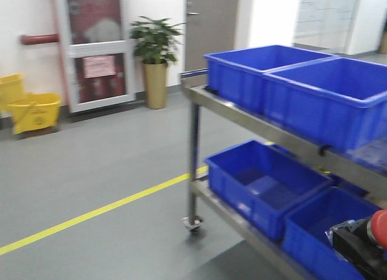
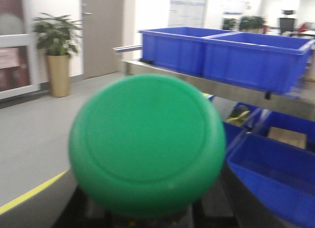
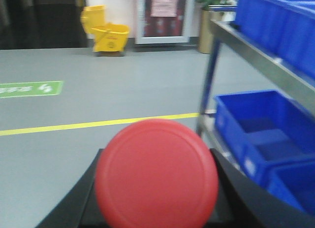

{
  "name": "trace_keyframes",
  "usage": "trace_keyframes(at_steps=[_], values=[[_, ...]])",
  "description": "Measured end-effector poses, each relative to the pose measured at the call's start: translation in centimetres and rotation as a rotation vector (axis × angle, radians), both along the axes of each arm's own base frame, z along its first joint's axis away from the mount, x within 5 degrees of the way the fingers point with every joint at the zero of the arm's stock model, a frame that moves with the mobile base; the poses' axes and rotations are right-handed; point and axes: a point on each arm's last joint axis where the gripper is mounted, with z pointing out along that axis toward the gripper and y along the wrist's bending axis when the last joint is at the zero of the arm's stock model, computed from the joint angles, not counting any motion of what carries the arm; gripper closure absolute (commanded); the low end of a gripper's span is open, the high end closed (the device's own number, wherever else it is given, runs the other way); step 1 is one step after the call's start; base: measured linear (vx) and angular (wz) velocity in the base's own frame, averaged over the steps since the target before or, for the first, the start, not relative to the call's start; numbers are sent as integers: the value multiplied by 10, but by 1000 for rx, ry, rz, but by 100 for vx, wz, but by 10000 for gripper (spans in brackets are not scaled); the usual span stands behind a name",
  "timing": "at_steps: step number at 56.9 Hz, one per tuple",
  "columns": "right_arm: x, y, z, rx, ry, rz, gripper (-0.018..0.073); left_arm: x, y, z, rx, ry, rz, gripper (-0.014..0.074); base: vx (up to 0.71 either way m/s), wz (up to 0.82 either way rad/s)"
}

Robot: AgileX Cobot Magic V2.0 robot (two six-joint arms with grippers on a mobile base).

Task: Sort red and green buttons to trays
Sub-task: 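Drive the base up to the shelf with green and red trays, then lower left gripper over green tray and right gripper over red tray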

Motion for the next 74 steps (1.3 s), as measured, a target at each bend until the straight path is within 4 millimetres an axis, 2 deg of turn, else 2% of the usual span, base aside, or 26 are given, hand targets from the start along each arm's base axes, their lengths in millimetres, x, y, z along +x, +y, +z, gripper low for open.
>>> trace_keyframes(at_steps=[39,74], values=[[0,0,0,0,0,0,568,0,0,0,0,0,0,594,26,-72],[0,0,0,0,0,0,568,0,0,0,0,0,0,594,20,-53]])
